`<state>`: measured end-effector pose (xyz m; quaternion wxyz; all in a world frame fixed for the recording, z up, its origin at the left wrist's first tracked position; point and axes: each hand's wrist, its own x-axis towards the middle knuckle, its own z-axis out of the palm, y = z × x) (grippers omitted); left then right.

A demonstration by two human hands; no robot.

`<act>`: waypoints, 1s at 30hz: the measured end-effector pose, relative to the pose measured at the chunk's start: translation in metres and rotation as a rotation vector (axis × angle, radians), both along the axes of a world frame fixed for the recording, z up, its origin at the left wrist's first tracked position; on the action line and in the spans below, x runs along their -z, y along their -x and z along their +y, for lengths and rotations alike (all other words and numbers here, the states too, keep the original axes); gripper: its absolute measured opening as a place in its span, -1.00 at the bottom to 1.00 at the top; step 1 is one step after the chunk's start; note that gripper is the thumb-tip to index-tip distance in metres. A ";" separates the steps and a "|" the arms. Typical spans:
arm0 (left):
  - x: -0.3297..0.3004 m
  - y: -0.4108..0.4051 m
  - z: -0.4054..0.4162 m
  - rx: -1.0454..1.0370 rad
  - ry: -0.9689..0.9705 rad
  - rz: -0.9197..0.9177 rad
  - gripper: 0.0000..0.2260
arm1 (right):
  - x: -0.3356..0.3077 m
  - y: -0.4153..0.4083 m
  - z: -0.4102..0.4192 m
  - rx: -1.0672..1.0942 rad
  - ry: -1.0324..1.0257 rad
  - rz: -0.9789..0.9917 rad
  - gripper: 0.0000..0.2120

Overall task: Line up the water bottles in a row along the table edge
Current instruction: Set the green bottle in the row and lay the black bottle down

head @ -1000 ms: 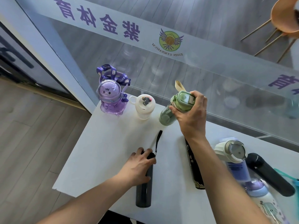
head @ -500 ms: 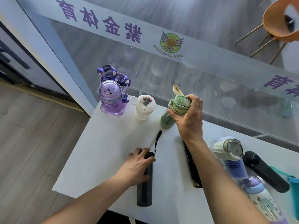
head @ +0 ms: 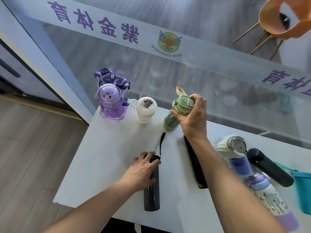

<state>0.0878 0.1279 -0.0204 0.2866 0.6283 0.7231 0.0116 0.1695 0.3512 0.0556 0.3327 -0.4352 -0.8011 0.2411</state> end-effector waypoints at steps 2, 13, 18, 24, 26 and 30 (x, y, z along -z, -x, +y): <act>0.001 -0.001 -0.001 0.003 -0.009 0.003 -0.44 | 0.000 0.001 0.000 0.004 0.004 -0.009 -0.32; -0.008 -0.002 0.009 -0.027 -0.065 0.026 -0.52 | -0.012 -0.002 -0.001 0.008 0.068 -0.145 -0.18; -0.018 -0.006 0.027 -0.049 -0.097 0.042 -0.52 | -0.022 -0.026 0.000 0.018 0.074 -0.139 -0.15; -0.029 -0.032 0.056 -0.060 -0.125 0.049 -0.51 | -0.028 -0.087 0.012 0.064 0.073 -0.170 -0.22; -0.031 -0.046 0.067 -0.067 -0.128 0.049 -0.51 | -0.027 -0.111 0.016 0.070 0.087 -0.189 -0.23; -0.034 -0.083 0.091 -0.104 -0.110 0.056 -0.52 | -0.021 -0.157 0.025 0.041 0.075 -0.236 -0.30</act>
